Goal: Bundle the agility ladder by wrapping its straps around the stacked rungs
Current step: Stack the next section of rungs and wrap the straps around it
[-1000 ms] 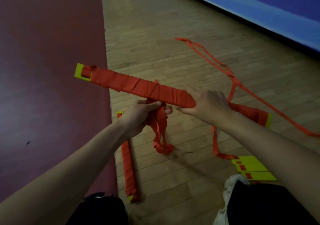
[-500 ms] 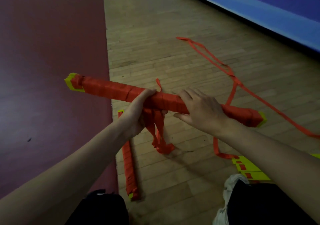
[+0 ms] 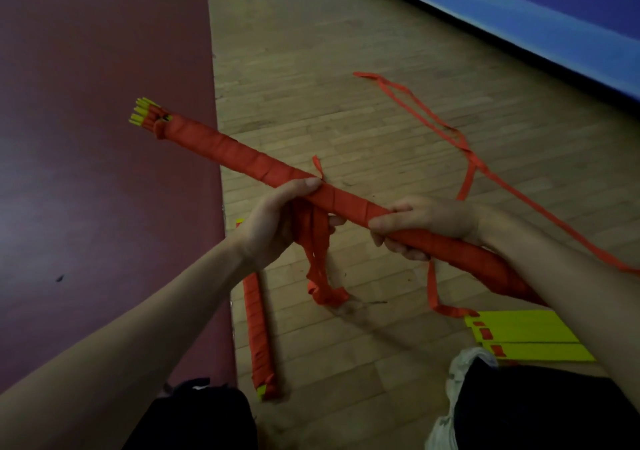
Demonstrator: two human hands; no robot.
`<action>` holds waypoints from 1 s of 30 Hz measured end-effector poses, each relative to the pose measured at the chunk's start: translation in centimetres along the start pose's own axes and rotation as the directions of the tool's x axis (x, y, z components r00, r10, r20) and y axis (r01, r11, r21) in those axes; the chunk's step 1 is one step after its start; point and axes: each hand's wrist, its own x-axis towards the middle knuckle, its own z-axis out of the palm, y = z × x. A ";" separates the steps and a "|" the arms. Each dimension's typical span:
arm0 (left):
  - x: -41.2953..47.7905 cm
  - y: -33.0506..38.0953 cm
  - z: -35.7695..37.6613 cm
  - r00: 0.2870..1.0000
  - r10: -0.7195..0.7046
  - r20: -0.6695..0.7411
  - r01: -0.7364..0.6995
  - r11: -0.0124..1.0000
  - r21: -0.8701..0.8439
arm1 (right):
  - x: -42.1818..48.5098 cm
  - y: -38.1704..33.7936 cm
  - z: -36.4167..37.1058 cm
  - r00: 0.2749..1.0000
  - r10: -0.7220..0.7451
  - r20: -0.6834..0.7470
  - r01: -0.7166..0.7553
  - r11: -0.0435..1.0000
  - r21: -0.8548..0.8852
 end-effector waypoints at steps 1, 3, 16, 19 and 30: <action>0.0 0.1 0.0 1.000 0.000 0.011 0.000 1.000 -0.008 | -0.1 -0.1 0.0 1.000 -0.009 -0.008 0.009 1.000 0.003; -0.1 0.3 -0.1 0.999 -0.011 0.045 0.012 1.000 -0.015 | -0.2 -0.1 0.0 0.999 -0.035 -0.024 0.035 0.999 0.010; -0.2 -0.6 1.0 0.985 -0.174 -0.009 0.174 0.982 0.071 | -0.8 -0.2 -1.2 0.936 -0.104 -0.337 0.093 0.994 -0.049; -0.2 -0.5 1.8 0.983 -0.184 -0.009 0.184 0.983 0.023 | -0.5 0.1 -1.2 0.892 -0.142 -0.429 0.012 0.957 -0.291; -0.4 -0.4 2.1 0.982 -0.186 -0.042 0.181 0.979 -0.094 | 0.7 0.2 -0.1 0.782 -0.321 -0.534 -0.184 0.699 -0.691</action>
